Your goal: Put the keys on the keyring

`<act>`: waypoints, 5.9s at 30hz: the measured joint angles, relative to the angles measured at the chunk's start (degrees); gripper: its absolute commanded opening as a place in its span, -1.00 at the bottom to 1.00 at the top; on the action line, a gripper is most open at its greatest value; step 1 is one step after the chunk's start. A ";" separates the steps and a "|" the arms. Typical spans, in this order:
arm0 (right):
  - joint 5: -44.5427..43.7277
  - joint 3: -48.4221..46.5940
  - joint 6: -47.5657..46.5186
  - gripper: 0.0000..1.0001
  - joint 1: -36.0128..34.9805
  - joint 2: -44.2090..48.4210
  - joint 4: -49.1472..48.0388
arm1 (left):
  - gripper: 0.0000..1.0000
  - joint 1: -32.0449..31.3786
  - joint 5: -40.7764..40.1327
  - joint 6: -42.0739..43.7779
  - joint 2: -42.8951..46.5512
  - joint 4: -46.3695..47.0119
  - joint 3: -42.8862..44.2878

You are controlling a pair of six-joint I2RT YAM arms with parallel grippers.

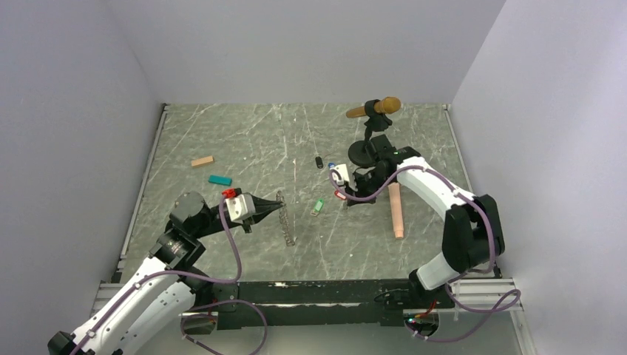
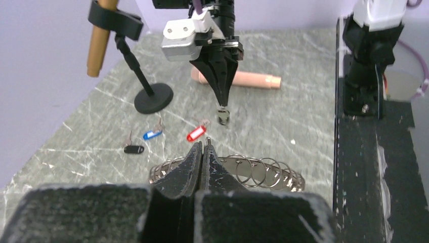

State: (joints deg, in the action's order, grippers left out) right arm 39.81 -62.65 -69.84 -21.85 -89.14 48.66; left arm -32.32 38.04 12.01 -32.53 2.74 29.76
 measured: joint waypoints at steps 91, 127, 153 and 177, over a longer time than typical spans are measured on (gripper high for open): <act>-9.55 -54.36 15.98 -1.00 -30.01 -7.15 30.58 | -1.00 0.07 3.04 -22.23 -9.38 29.40 -2.84; -7.13 -55.69 16.04 -1.00 -30.01 -7.82 30.49 | -1.00 0.11 4.04 -22.14 -9.57 29.09 -2.84; -6.27 -56.98 16.06 -1.00 -29.83 -8.07 30.93 | -1.00 0.11 2.67 -19.87 -8.61 25.66 -2.84; -6.27 -56.83 16.09 -1.00 -29.35 -8.15 30.93 | -1.00 0.11 2.67 -20.26 -8.52 26.77 -2.91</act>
State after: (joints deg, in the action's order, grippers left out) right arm 33.54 -119.48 -53.76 -51.20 -97.30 79.59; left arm -32.21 40.71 -8.25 -41.06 29.52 26.85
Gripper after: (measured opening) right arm 0.010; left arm 0.013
